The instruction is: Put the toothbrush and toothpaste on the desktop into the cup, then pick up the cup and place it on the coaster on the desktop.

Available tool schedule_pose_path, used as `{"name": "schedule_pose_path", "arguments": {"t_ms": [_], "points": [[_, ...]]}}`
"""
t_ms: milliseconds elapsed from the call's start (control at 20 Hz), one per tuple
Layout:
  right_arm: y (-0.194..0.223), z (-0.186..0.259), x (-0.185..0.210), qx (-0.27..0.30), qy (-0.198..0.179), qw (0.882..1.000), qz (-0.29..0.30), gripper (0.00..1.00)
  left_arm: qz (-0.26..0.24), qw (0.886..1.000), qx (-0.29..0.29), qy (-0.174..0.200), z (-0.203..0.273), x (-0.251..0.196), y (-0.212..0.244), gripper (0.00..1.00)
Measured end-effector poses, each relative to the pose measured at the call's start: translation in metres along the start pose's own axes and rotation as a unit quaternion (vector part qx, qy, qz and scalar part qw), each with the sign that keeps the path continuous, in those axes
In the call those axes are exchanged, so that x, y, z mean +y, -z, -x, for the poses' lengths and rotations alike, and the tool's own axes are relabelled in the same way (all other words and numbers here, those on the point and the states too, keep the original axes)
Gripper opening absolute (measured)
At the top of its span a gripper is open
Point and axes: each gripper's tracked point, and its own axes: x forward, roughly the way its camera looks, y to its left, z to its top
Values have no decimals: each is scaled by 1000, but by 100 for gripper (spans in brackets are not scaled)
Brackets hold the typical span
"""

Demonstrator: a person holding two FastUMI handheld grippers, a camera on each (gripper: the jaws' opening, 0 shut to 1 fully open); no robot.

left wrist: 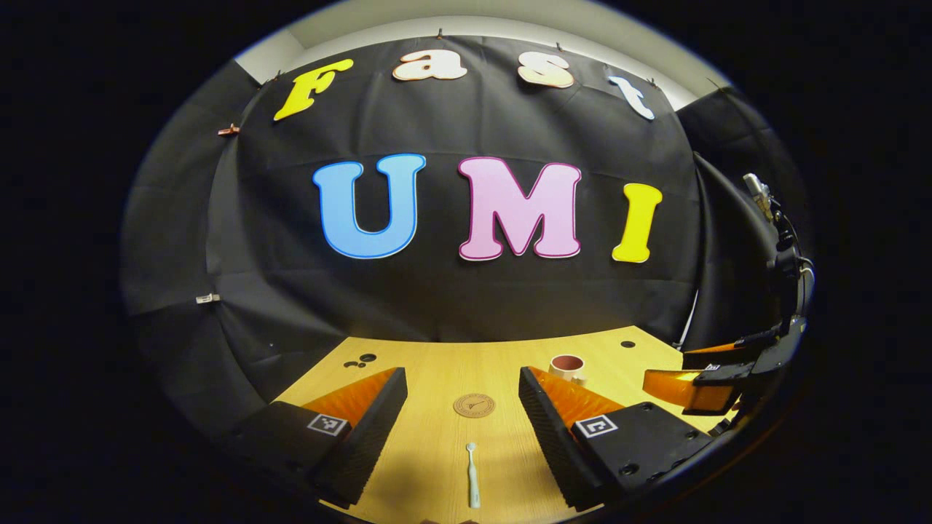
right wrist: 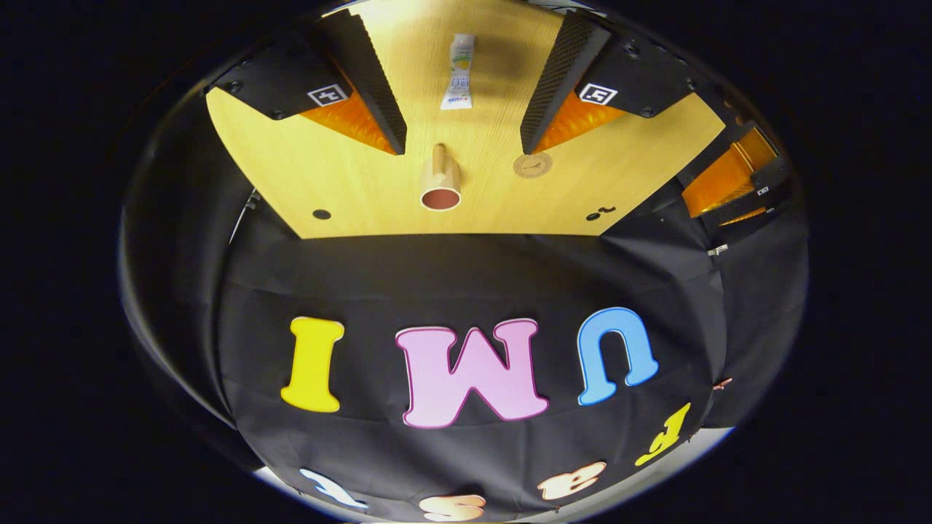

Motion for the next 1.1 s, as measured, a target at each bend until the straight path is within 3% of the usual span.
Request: {"name": "schedule_pose_path", "arguments": {"t_ms": [250,550,1100], "points": [[34,-28,-1,60,-10,998,4,98,15,999,26,-32,-3,15,18,98],[88,-53,0,154,-17,988,-5,99,7,997,39,-71,-6,31,36,98],[178,-87,-7,296,4,953,63,98,-26,990,66,-119,-18,49,54,96]]}}
